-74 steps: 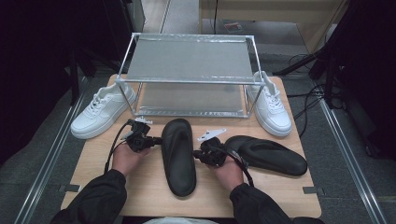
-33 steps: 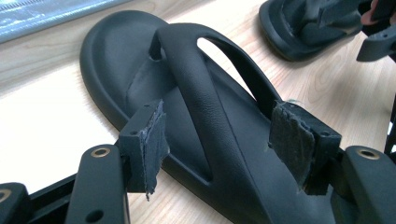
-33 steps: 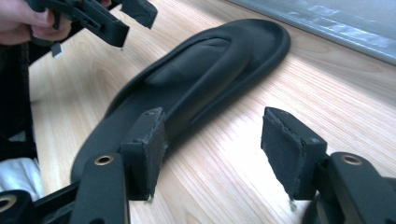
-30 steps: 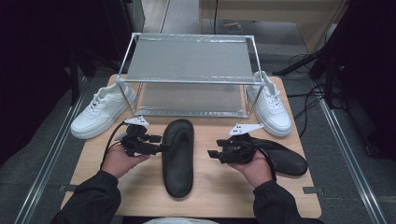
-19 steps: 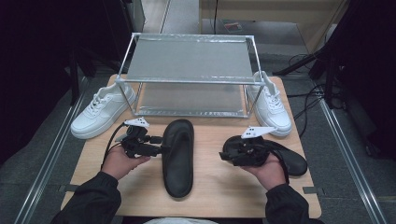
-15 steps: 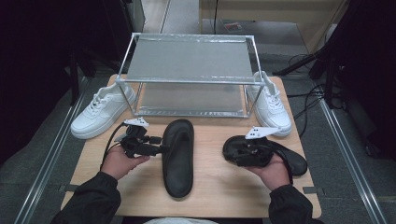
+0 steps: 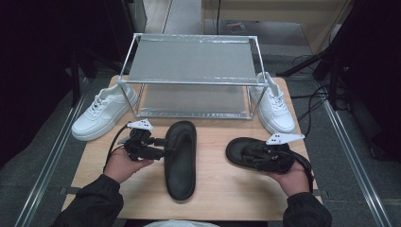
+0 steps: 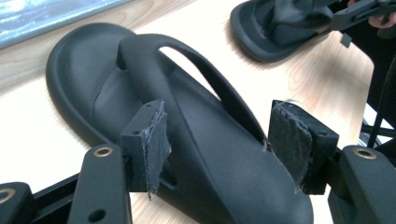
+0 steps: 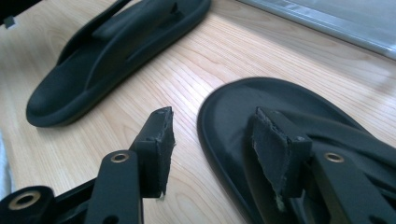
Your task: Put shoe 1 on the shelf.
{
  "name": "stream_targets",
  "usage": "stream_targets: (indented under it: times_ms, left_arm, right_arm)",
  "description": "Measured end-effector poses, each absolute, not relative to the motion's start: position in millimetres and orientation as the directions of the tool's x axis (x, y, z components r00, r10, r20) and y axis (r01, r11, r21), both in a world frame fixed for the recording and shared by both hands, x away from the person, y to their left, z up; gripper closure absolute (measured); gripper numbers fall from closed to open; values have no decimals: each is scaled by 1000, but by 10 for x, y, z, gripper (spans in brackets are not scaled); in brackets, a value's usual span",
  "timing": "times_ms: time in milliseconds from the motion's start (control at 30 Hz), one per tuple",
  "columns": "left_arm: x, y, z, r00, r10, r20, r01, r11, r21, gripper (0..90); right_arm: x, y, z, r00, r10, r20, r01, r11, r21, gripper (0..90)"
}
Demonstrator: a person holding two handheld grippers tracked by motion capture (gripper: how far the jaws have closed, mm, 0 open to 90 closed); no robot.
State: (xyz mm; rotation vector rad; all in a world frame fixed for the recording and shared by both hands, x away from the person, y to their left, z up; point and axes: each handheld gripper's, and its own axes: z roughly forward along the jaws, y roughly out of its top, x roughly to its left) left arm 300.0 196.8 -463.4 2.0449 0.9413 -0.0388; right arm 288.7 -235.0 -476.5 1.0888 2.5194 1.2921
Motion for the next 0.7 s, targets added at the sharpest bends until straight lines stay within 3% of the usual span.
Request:
stream_targets:
  times_ms: [700]
  left_arm:
    - [3067, 1862, -4622, 740, 588, -328, 604, -364, 709, 386]
  right_arm:
    - [2784, -2669, -4847, -708, 674, 212, 558, 350, 752, 521]
